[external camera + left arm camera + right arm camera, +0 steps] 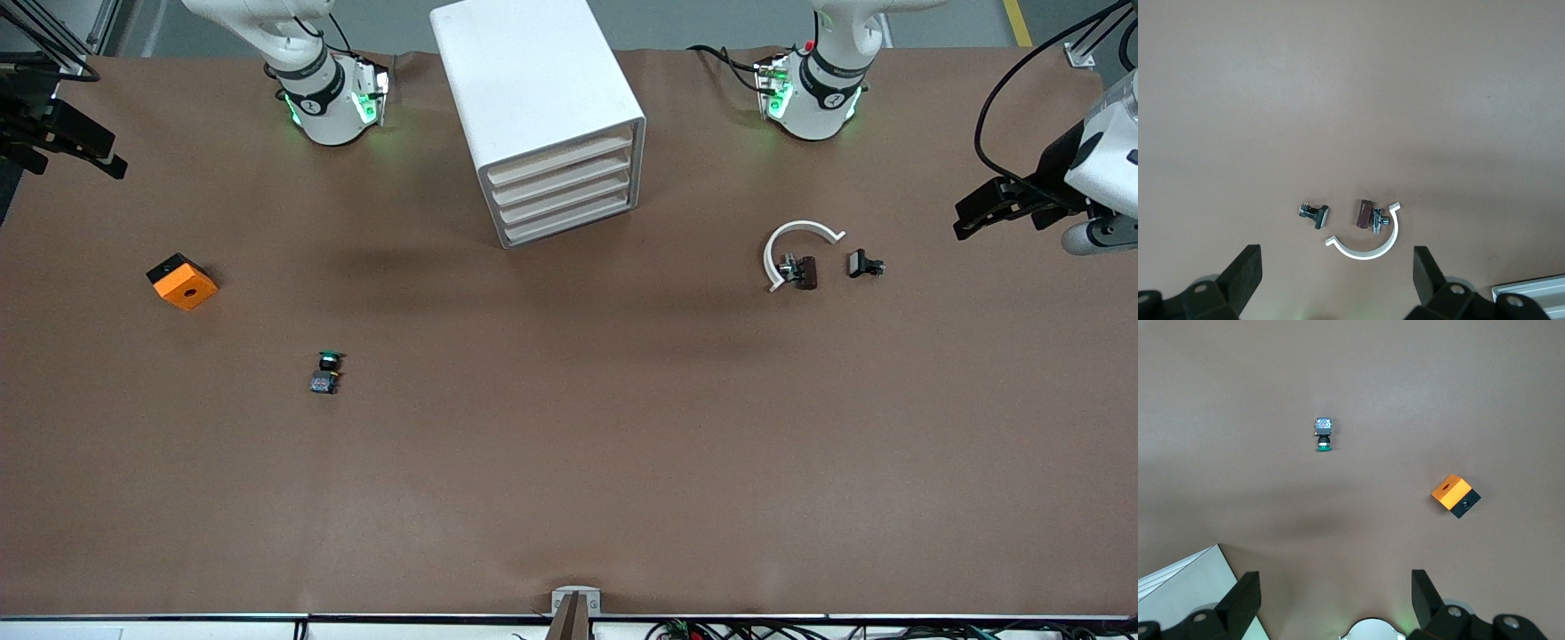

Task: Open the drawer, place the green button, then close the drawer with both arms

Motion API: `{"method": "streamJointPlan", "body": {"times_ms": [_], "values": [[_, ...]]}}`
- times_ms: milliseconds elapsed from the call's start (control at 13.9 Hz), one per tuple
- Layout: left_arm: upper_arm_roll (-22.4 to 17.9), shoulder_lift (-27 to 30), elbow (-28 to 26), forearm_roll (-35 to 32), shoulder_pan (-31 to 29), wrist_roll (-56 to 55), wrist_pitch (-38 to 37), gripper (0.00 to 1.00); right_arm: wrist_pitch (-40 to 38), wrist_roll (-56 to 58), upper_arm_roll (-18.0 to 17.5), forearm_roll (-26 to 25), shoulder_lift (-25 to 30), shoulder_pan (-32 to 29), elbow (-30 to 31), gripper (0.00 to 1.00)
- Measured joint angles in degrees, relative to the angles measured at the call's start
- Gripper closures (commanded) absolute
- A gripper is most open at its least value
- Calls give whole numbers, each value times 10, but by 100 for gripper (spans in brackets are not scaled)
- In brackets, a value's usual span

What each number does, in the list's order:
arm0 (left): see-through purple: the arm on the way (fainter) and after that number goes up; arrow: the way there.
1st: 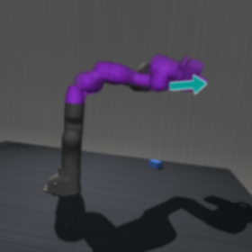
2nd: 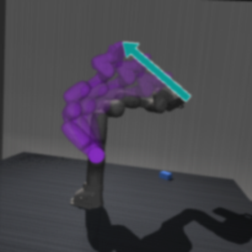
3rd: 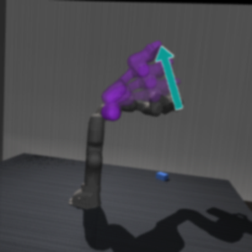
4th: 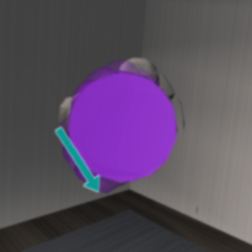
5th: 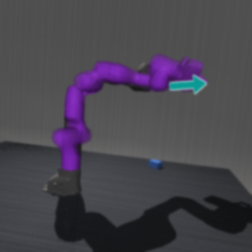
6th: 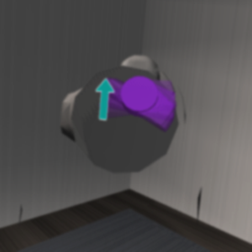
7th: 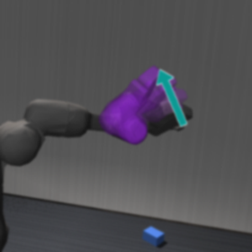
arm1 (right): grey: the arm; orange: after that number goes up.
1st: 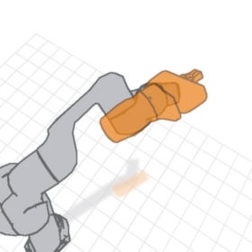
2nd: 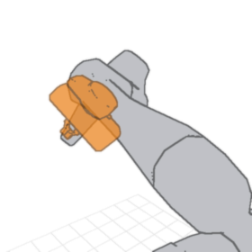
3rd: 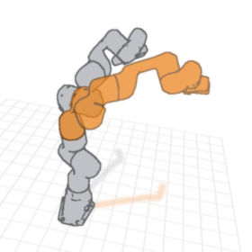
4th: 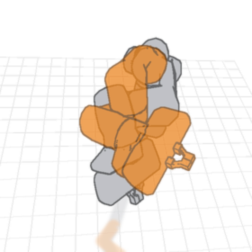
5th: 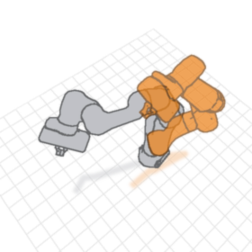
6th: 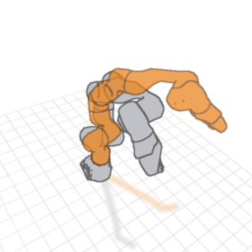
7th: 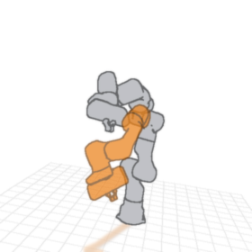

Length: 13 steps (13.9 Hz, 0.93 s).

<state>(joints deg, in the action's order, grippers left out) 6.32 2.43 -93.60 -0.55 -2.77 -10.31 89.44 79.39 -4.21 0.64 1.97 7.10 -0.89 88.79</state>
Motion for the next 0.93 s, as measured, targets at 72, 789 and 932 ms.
{"method": "streamJointPlan", "body": {"times_ms": [72,789,932], "values": [[0,0,0,0,0,0,-1,0,0,0,0,0,0,0,0,0],[24,-113,61,0,55,-39,10,0,1,0,0,0,0,0,0,0],[25,-138,64,0,74,-95,12,0,1,0,0,0,0,0,0,0]]}}
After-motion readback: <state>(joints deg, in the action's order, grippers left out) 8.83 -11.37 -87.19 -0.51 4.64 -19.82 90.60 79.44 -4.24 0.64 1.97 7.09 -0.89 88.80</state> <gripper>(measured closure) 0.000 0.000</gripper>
